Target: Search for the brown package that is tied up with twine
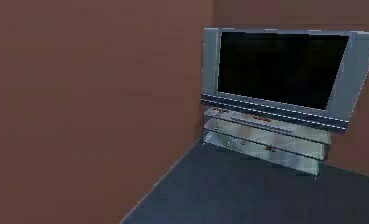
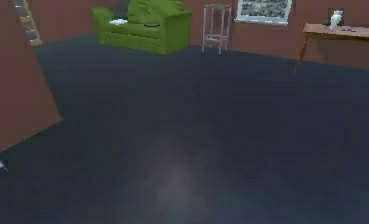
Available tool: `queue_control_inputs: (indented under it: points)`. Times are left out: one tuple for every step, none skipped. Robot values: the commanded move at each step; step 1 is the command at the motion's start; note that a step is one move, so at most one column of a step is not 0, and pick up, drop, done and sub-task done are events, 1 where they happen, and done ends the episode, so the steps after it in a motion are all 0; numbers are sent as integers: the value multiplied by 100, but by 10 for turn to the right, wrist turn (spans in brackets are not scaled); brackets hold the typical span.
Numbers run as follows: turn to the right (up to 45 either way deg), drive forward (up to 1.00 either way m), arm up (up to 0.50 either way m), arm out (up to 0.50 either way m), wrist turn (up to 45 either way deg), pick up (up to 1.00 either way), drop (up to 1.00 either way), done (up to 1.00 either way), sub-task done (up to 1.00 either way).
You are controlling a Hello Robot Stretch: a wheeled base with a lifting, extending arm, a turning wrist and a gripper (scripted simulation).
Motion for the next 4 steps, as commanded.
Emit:
queue_control_inputs:
  points:
    - [450, 0, 0, 0, 0, 0, 0, 0, 0]
    - [450, 0, 0, 0, 0, 0, 0, 0, 0]
    - [210, 0, 0, 0, 0, 0, 0, 0, 0]
    - [30, 0, 0, 0, 0, 0, 0, 0, 0]
